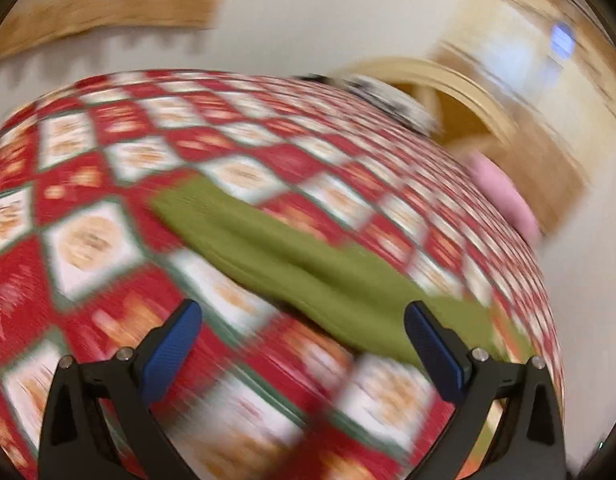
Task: Fold small clothes
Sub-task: 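Move the left tool to the other sleeve cuff and grasp it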
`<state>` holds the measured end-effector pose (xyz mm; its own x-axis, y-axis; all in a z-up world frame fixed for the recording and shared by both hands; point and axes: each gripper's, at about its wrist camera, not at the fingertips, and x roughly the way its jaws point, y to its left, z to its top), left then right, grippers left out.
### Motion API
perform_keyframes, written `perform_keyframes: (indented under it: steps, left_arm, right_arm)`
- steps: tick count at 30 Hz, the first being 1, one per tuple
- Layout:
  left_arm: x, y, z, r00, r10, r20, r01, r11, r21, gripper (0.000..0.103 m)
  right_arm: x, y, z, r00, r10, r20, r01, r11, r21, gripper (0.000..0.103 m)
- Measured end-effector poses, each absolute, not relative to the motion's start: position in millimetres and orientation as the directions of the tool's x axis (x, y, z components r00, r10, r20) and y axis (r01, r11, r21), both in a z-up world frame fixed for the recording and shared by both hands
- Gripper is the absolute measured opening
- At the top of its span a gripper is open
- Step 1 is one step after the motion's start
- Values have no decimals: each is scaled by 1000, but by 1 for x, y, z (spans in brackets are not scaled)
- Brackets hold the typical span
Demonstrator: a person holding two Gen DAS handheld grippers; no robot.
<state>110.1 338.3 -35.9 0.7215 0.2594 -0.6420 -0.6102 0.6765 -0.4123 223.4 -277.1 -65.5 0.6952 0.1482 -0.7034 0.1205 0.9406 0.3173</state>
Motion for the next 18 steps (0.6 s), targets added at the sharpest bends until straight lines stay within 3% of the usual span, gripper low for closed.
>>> perform_keyframes:
  steps: [3, 6, 11, 13, 18]
  left_arm:
    - [115, 388, -49, 652, 322, -686, -708, 582, -400, 94]
    - [127, 416, -71, 623, 279, -731, -738, 520, -430, 82]
    - [146, 418, -79, 591, 306, -746, -762, 515, -393, 80]
    - [147, 417, -81, 583, 333, -741, -773, 507, -380, 71]
    - [154, 419, -86, 566, 388, -728, -786, 521, -333, 22]
  right_arm:
    - [223, -277, -66, 695, 148, -703, 121, 941, 317, 2]
    - [223, -277, -66, 695, 147, -704, 121, 941, 315, 2]
    - [223, -277, -66, 695, 147, -704, 121, 941, 315, 2]
    - [223, -277, -66, 695, 147, -704, 120, 941, 315, 2]
    - [223, -278, -66, 695, 149, -704, 120, 941, 318, 2]
